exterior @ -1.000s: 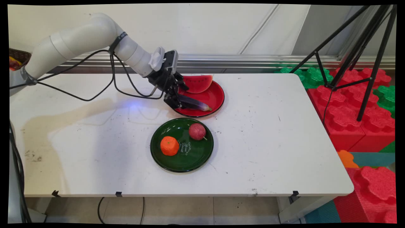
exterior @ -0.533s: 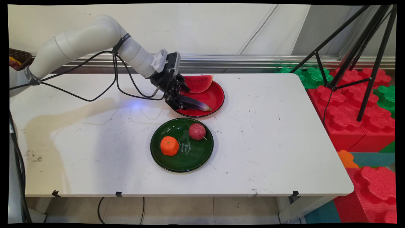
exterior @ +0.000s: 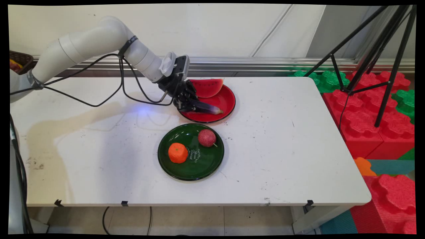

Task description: Place the picked object on the table

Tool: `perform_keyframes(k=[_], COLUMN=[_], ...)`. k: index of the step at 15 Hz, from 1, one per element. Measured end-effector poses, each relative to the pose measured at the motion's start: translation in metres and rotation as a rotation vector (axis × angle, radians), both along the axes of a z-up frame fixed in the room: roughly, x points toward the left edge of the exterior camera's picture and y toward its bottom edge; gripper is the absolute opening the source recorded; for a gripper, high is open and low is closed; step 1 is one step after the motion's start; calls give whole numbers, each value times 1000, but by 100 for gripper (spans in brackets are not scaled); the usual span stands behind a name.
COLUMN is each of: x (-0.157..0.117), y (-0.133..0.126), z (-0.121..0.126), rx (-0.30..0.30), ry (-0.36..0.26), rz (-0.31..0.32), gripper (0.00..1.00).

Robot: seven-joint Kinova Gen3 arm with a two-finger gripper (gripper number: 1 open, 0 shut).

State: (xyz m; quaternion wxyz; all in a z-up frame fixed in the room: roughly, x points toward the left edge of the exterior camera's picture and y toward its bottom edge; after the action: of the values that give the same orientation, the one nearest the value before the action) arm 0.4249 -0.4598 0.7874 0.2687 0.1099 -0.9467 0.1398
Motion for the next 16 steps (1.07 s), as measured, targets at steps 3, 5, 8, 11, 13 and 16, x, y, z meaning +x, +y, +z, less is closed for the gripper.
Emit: perform_keyframes(k=[3, 5, 8, 11, 13, 16], x=[0, 1, 3, 6, 8, 13], y=[1, 2, 3, 5, 7, 14], z=[1, 2, 4, 11, 17, 31], rx=[3, 3, 1, -10, -18, -32], ry=[7, 10, 13, 22, 27, 38], rz=[-6, -9, -12, -13, -13, -8], gripper=[0, 0, 0, 0, 0, 0])
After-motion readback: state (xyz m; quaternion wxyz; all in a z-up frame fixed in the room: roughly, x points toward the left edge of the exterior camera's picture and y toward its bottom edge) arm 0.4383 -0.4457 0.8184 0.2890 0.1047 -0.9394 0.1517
